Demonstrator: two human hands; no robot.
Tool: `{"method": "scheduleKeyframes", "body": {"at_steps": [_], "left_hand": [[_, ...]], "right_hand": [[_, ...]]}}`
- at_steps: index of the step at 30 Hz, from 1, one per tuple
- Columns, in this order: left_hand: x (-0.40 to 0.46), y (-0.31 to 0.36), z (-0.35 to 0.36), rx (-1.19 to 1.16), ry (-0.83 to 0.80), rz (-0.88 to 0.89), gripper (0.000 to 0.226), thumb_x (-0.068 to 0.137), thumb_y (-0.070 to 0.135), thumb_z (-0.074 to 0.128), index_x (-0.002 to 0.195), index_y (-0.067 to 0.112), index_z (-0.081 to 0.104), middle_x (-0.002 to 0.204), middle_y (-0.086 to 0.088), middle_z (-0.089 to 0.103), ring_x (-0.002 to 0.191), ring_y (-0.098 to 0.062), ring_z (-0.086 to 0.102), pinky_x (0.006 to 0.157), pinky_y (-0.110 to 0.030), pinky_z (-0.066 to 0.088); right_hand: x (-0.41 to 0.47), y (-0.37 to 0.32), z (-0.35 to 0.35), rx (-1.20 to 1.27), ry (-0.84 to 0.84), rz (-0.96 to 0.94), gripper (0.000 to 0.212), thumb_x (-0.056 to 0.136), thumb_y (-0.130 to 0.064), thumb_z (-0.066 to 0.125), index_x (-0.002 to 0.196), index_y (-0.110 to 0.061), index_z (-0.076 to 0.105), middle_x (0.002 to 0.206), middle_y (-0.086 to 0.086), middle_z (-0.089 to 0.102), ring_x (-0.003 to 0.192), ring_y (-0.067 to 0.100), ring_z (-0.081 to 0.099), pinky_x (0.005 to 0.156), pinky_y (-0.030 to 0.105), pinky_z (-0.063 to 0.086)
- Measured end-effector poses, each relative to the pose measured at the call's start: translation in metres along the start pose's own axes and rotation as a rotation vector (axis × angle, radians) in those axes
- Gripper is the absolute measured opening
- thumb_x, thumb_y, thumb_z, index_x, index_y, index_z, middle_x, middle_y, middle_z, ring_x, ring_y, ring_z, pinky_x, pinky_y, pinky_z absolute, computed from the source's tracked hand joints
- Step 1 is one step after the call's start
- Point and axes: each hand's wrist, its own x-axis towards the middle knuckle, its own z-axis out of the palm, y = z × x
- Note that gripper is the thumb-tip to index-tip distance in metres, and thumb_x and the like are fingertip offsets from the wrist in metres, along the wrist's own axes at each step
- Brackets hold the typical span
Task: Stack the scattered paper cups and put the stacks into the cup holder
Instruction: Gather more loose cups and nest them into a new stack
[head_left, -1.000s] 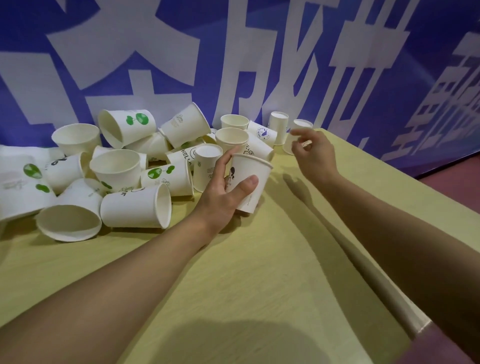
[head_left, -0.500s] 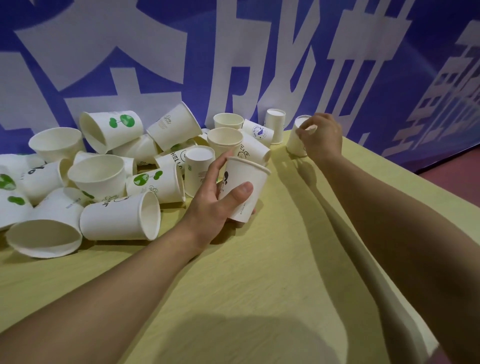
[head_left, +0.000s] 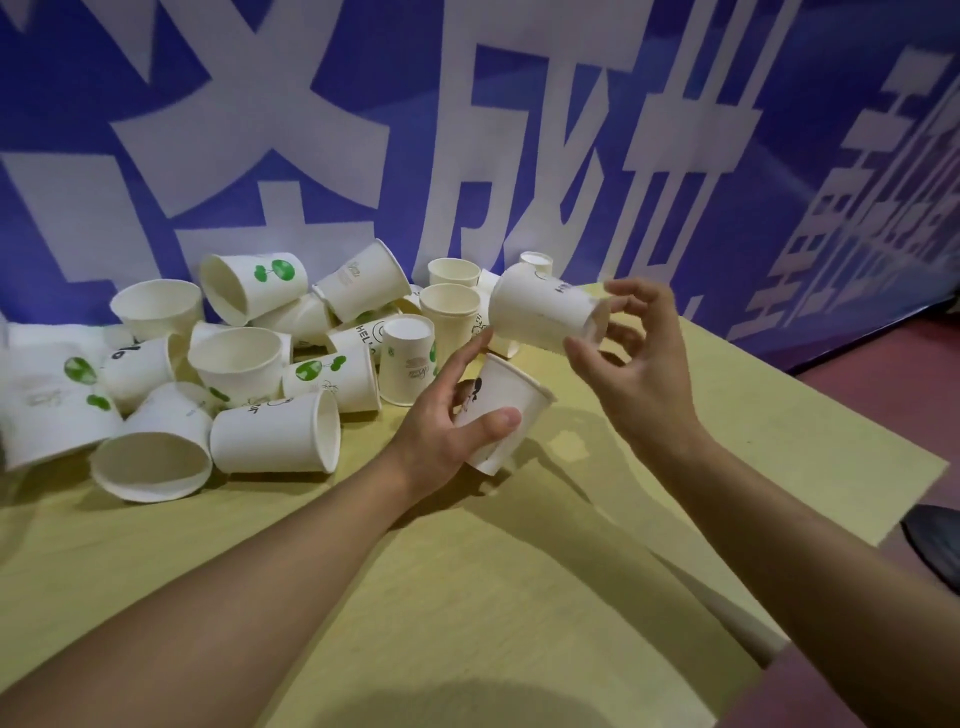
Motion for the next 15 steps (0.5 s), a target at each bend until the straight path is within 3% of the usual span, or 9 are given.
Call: {"method": "scheduleKeyframes", "body": {"at_steps": [3, 6, 8, 11, 13, 15], "left_hand": [[-0.002, 0.002, 0.000, 0.041, -0.012, -0.001, 0.101, 0.067, 0.057, 0.076, 0.152, 0.058, 0.022, 0.142, 0.009, 0.054, 0.119, -0.006, 0.062, 0.093, -0.031, 0.056], [-0.002, 0.001, 0.001, 0.080, -0.019, 0.001, 0.102, 0.067, 0.057, 0.076, 0.150, 0.063, 0.016, 0.141, 0.002, 0.056, 0.120, -0.014, 0.061, 0.098, -0.041, 0.056], [-0.002, 0.000, 0.003, 0.102, -0.026, 0.014, 0.104, 0.067, 0.056, 0.077, 0.152, 0.061, 0.016, 0.139, 0.009, 0.055, 0.119, -0.006, 0.061, 0.096, -0.035, 0.056], [-0.002, 0.000, 0.003, 0.087, -0.010, 0.034, 0.103, 0.068, 0.054, 0.076, 0.151, 0.060, 0.016, 0.145, 0.014, 0.047, 0.118, 0.000, 0.059, 0.091, -0.027, 0.056], [-0.001, -0.002, 0.001, 0.064, 0.037, 0.037, 0.098, 0.068, 0.054, 0.076, 0.149, 0.061, 0.021, 0.145, 0.009, 0.046, 0.120, -0.010, 0.059, 0.092, -0.035, 0.058], [0.000, -0.004, 0.000, 0.066, 0.073, 0.032, 0.094, 0.066, 0.054, 0.077, 0.145, 0.061, 0.026, 0.140, 0.005, 0.049, 0.118, -0.018, 0.060, 0.090, -0.038, 0.059]], "right_hand": [[-0.006, -0.002, 0.004, -0.083, -0.072, 0.070, 0.053, 0.085, -0.019, 0.077, 0.126, -0.040, 0.049, 0.125, -0.004, 0.046, 0.110, 0.016, 0.058, 0.077, 0.026, 0.061], [-0.008, 0.001, 0.011, -0.085, -0.103, 0.157, 0.021, 0.090, -0.037, 0.070, 0.108, -0.041, 0.059, 0.131, -0.004, 0.048, 0.114, 0.022, 0.060, 0.087, 0.036, 0.060], [-0.010, 0.003, 0.018, -0.050, -0.099, 0.183, 0.010, 0.093, -0.042, 0.066, 0.098, -0.036, 0.060, 0.130, -0.003, 0.054, 0.112, 0.024, 0.063, 0.087, 0.041, 0.060], [-0.009, 0.004, 0.026, -0.016, -0.088, 0.192, 0.029, 0.091, -0.035, 0.070, 0.115, -0.033, 0.053, 0.122, -0.006, 0.057, 0.102, 0.017, 0.066, 0.080, 0.034, 0.061], [-0.005, 0.004, 0.030, 0.012, -0.106, 0.242, 0.054, 0.091, -0.032, 0.072, 0.134, -0.041, 0.041, 0.120, -0.006, 0.053, 0.100, 0.014, 0.064, 0.078, 0.030, 0.060], [-0.001, 0.006, 0.033, 0.015, -0.119, 0.281, 0.063, 0.092, -0.030, 0.070, 0.144, -0.043, 0.037, 0.117, -0.004, 0.052, 0.101, 0.015, 0.063, 0.079, 0.029, 0.060]]}}
